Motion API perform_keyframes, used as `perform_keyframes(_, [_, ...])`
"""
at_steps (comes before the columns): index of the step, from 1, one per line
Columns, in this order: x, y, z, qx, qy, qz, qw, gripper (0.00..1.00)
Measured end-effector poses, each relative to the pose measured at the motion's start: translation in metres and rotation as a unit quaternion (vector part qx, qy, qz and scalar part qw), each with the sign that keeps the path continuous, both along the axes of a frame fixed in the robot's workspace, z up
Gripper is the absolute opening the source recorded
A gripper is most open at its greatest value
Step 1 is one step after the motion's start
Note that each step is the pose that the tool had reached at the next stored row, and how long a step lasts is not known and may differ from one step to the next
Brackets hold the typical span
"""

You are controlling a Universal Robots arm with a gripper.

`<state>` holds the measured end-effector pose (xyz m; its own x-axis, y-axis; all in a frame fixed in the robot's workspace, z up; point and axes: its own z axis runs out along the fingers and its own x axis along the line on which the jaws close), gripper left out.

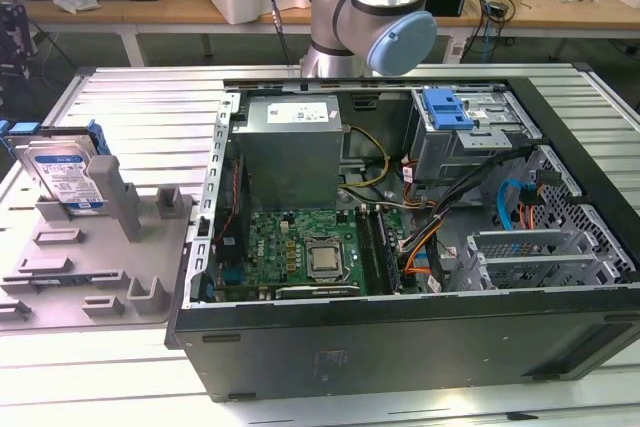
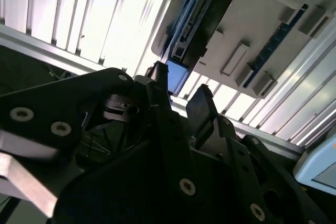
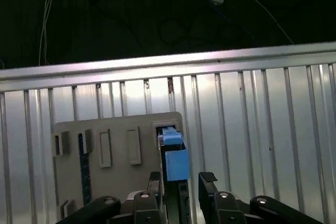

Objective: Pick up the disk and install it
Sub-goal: 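Pick up the disk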

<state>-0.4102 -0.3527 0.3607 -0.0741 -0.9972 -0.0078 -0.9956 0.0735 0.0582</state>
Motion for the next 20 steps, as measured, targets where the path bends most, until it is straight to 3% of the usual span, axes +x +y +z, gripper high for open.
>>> perform_keyframes(1, [-0.0001,0.0000,-0.0002,0.0000,0.0001,0.012,0.9999,0.42])
perform_keyframes(4, [-0.0002,0.0000,-0.0009,-0.0002,0.0001,0.019,0.9998,0.42])
perform_keyframes(11, [-0.0005,0.0001,-0.0042,-0.0060,-0.0010,0.021,0.9998,0.42])
perform_keyframes(20, [-0.0007,0.0005,-0.0078,-0.0082,-0.0014,0.022,0.9997,0.42])
